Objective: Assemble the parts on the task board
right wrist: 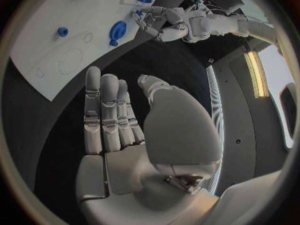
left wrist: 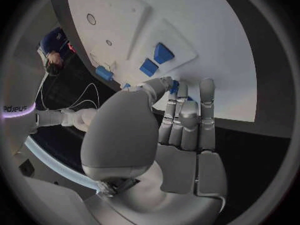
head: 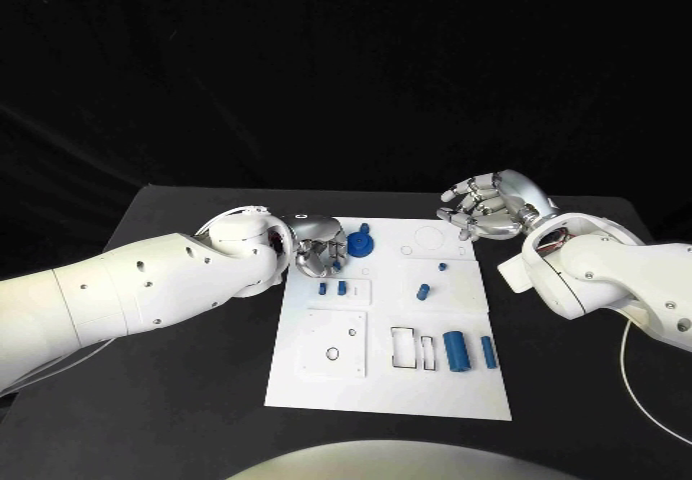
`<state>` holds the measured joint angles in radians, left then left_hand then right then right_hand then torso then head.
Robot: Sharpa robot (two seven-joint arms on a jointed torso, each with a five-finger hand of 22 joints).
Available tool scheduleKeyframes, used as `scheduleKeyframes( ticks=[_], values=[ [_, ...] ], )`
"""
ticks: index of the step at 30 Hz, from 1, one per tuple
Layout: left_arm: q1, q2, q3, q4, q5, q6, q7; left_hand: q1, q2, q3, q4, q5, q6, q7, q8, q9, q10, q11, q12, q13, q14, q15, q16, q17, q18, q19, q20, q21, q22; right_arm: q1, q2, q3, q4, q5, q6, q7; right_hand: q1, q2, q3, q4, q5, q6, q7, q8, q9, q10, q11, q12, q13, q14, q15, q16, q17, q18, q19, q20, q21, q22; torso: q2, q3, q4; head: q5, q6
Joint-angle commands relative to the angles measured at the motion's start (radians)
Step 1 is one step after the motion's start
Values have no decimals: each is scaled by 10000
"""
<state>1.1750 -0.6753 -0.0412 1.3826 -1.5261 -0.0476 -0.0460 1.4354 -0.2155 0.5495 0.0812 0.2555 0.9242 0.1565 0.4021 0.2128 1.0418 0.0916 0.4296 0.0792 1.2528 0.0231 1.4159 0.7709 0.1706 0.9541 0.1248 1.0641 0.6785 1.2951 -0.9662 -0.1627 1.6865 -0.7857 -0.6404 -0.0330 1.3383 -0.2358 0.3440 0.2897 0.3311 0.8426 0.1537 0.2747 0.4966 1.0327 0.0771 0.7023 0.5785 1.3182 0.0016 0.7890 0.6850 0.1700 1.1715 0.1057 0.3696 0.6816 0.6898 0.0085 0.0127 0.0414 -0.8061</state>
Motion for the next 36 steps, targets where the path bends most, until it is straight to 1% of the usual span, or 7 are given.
scheduleKeyframes(
  ticks=[1, 12, 26, 29, 31, 33, 36],
  values=[
    [-27, 12, -12, 12, 98, 34, 0, -161, -28, -12, 27, -25, -115, 13, -110, -30, -101, 54, -127, -23, -103, 38, -73, -113, 131, -52, 41, -49, -27, -8, 11, 1, -3, -53, 51, 76, -26, -41, 56, -20, 9, 28, 38, 59, 10, -48, -29, -67, -8, -22, 3, -32, 4, 124, 67, 12, -34, -8, 1, 3, -2, 14, 7],
    [-27, 6, -12, 6, 118, -31, -85, -354, -196, -20, 106, -20, -253, 91, -325, -78, -297, 161, -422, -73, -231, 133, -126, -355, 137, -56, 116, -127, -88, -10, 12, 1, -4, -53, 40, 73, -35, -50, 49, -20, 7, 20, 40, 60, 9, -53, -25, -71, -22, -20, 5, -53, 7, 123, 70, 13, -49, -23, 2, 9, -9, 22, 13],
    [-30, -11, -12, 3, 115, -77, -188, -407, -282, -14, 131, -19, -354, 121, -460, -110, -480, 224, -622, -98, -284, 187, -143, -462, 140, -39, 151, -173, -129, -11, -1, 1, 5, -54, 31, 71, -41, -59, 42, -20, 6, 12, 43, 61, 8, -58, -23, -75, -35, -20, 8, -74, 10, 122, 73, 14, -66, -38, 8, 7, -8, 15, 29],
    [-32, -27, -12, 8, 106, -124, -196, -426, -353, -41, 133, -20, -460, 119, -580, -139, -866, 321, -882, -129, -328, 267, -150, -559, 137, -24, 202, -212, -166, -11, -8, 1, 4, -60, 37, 72, -44, -70, 34, -22, 4, 6, 45, 62, 8, -63, -21, -78, -45, -20, 10, -88, 12, 121, 74, 16, -77, -48, 6, 3, -7, 17, 26],
    [-33, -38, -11, 16, 102, -180, -184, -414, -361, -75, 125, -22, -517, 140, -646, -155, -1038, 366, -981, -124, -335, 311, -139, -597, 141, -13, 229, -228, -185, -11, -12, 1, 1, -70, 54, 75, -40, -93, 21, -28, 6, -5, 49, 65, 7, -92, -14, -100, -74, -22, 12, -122, 17, 119, 79, 20, -102, -72, 4, 2, -5, 19, 31],
    [-37, -51, -10, 29, 102, -258, -157, -388, -363, -147, 110, -23, -649, 108, -760, -194, -1258, 430, -1075, -113, -327, 365, -115, -614, 140, 2, 274, -244, -207, -11, -15, 1, -9, -83, 90, 85, -33, -102, 13, -23, 15, -30, 68, 77, 6, -239, 13, -278, -229, -53, 29, -233, 25, 114, 80, 41, -182, -144, 1, -1, -3, 17, 33],
    [-44, -83, -8, 62, 127, -427, -93, -351, -354, -256, 92, -21, -740, 114, -850, -226, -1499, 486, -1154, -111, -321, 415, -92, -623, 143, 15, 316, -255, -227, -11, -22, 1, -44, -105, 181, 104, 4, -115, 20, -29, 15, -64, 103, 113, 1, -312, 54, -763, -738, -10, 57, -404, 69, 116, 159, 67, -307, -279, 0, -7, -5, 12, 32]
  ],
)
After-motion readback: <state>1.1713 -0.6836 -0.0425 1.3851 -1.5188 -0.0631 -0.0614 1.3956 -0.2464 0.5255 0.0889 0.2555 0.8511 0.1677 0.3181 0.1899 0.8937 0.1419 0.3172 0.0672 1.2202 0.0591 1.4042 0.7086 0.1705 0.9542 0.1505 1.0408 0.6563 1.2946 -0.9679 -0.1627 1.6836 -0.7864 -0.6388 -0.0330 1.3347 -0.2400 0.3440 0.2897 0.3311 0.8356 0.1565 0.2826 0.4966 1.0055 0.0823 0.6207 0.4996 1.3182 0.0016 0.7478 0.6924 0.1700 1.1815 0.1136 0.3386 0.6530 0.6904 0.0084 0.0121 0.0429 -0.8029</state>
